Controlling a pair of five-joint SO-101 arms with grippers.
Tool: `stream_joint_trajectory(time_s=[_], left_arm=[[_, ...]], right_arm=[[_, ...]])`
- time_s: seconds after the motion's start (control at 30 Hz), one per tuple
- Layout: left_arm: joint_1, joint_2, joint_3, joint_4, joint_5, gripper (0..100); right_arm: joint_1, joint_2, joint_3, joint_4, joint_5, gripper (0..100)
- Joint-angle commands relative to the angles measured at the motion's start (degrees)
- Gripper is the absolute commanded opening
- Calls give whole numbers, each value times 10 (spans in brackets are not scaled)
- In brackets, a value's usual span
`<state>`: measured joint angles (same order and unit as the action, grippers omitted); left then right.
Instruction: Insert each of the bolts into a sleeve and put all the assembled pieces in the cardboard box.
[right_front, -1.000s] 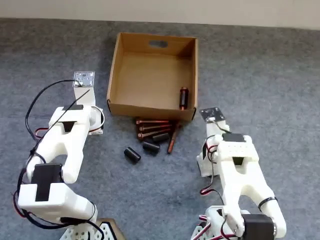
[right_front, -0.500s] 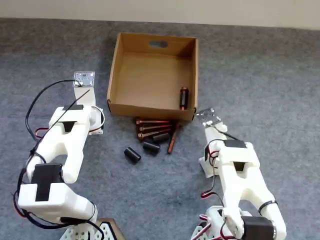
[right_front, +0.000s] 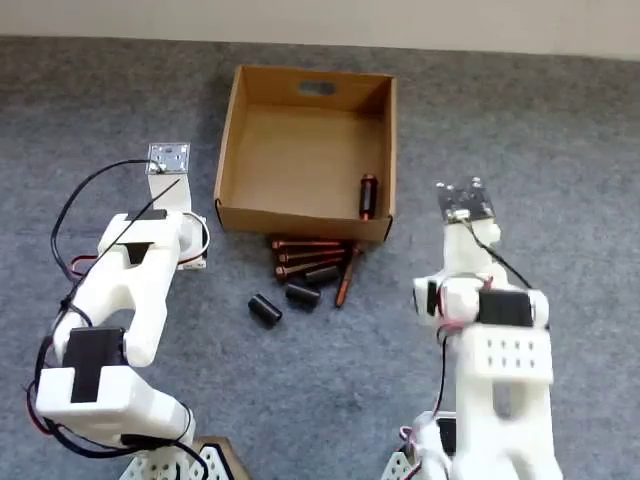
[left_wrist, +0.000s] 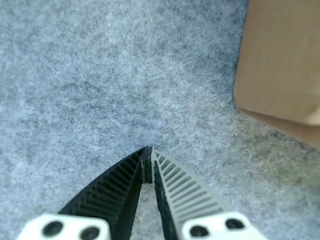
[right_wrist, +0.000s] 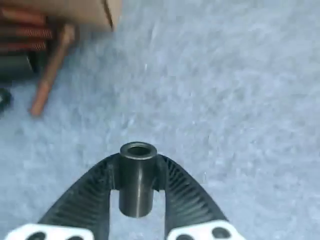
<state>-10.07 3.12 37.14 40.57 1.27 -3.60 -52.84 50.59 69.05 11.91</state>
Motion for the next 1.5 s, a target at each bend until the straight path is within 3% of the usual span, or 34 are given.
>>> stream_joint_trajectory(time_s=[0.0,0.17,0.33,0.73,0.8,0.97,1.03,1.3,1.47], left_arm=[[6,-2,-17,-4,-4,10],[7,-7,-18,33,-4,10],[20,-32,-16,60,-4,10],[189,-217,79,93,2,14],[207,-217,79,93,35,18],[233,-208,80,97,174,164],[233,-206,80,95,201,170],[271,-205,76,86,207,162],[272,-205,109,5,207,164]], right_arm=[[-45,-90,44,-46,-66,5],[-51,-140,204,-206,-138,5],[-50,-175,289,-268,-155,5],[-50,-227,313,-267,-155,5],[-50,-227,313,-267,-155,5],[-50,-227,313,-267,-155,5],[-50,-227,313,-267,-155,5],[-50,-227,313,-267,-155,5],[-50,-227,313,-267,-155,5]])
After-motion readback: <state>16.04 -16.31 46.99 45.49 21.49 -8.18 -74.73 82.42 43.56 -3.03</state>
